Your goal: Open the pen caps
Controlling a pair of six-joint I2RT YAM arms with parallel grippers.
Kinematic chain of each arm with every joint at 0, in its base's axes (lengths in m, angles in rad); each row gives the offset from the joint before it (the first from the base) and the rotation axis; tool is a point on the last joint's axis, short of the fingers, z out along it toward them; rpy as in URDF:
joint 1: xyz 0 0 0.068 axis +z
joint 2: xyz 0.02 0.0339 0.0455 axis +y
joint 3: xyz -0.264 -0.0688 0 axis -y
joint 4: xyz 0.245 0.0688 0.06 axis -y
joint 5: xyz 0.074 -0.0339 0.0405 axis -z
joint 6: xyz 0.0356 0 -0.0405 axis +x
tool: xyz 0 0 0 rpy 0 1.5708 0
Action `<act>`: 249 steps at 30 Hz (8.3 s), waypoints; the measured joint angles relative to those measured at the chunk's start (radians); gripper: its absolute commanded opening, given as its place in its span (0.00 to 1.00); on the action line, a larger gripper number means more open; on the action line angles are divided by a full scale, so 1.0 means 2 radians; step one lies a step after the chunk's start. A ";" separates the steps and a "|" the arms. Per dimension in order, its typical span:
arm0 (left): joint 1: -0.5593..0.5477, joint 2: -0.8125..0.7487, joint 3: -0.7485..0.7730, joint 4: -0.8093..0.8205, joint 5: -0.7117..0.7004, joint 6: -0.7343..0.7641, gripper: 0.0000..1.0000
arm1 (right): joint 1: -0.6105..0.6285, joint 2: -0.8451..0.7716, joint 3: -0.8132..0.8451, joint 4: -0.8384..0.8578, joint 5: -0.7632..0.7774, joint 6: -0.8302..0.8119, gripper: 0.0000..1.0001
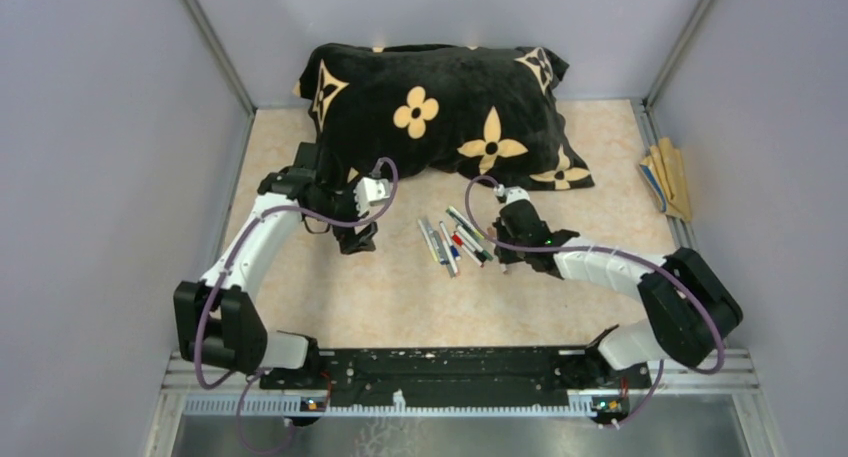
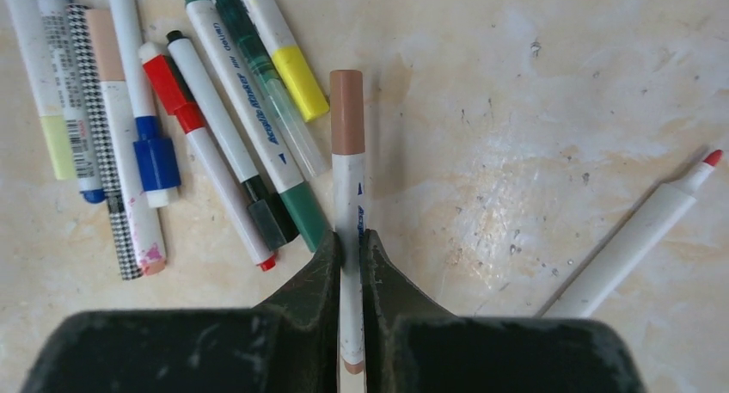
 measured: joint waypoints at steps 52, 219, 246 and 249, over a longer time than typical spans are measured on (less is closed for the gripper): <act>-0.238 -0.124 -0.105 0.206 -0.124 0.295 0.00 | 0.024 0.006 0.219 -0.092 -0.437 0.038 0.38; -0.015 -0.040 0.033 0.108 -0.034 -0.178 0.99 | 0.009 0.163 0.199 0.028 -0.005 -0.069 0.00; -0.015 -0.038 0.045 0.170 0.237 -0.455 0.88 | 0.198 -0.016 0.161 0.289 0.175 0.134 0.00; -0.015 -0.038 0.037 0.185 0.253 -0.474 0.78 | 0.200 -0.010 0.162 0.293 0.176 0.144 0.00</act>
